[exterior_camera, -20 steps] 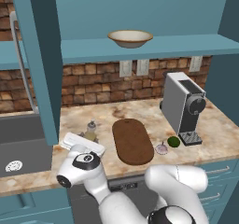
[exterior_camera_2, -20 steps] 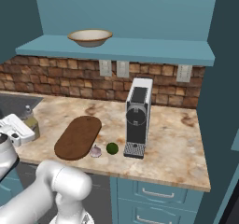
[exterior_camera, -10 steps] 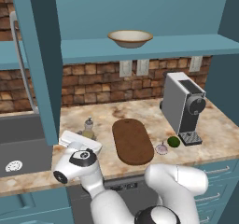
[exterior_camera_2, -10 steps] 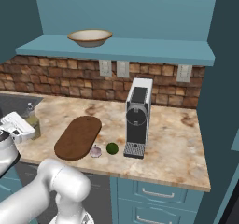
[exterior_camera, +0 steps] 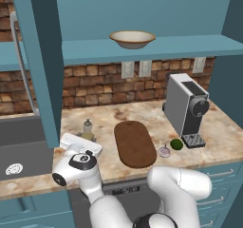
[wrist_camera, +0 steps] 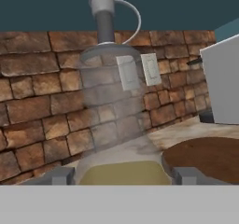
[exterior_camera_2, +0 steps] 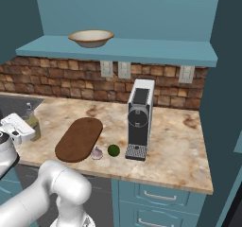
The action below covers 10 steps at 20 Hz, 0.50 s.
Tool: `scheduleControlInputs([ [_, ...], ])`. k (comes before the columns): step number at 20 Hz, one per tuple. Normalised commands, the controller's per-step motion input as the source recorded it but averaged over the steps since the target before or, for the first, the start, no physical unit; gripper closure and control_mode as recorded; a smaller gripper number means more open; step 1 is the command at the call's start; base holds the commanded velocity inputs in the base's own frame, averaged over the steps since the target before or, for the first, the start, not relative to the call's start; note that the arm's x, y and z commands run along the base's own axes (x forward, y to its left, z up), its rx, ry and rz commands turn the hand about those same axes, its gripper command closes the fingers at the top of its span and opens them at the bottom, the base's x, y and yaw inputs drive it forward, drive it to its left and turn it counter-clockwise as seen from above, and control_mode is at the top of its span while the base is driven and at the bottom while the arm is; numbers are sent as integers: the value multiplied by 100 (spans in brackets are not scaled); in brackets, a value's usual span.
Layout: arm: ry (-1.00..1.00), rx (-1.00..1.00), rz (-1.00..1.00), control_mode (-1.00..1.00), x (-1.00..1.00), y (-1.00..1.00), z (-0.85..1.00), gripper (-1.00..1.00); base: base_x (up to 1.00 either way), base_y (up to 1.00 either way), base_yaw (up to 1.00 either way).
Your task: Open the cabinet. Place the bowl and condiment on the counter. Then place the lime and garlic on the cutting board.
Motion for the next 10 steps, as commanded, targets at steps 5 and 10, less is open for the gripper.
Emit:
scheduleControlInputs([
  [5,0,0,0,-100,-2,0,0,-100,0,0,0],
  [10,-1,0,0,-100,-13,0,0,-100,0,0,0],
])
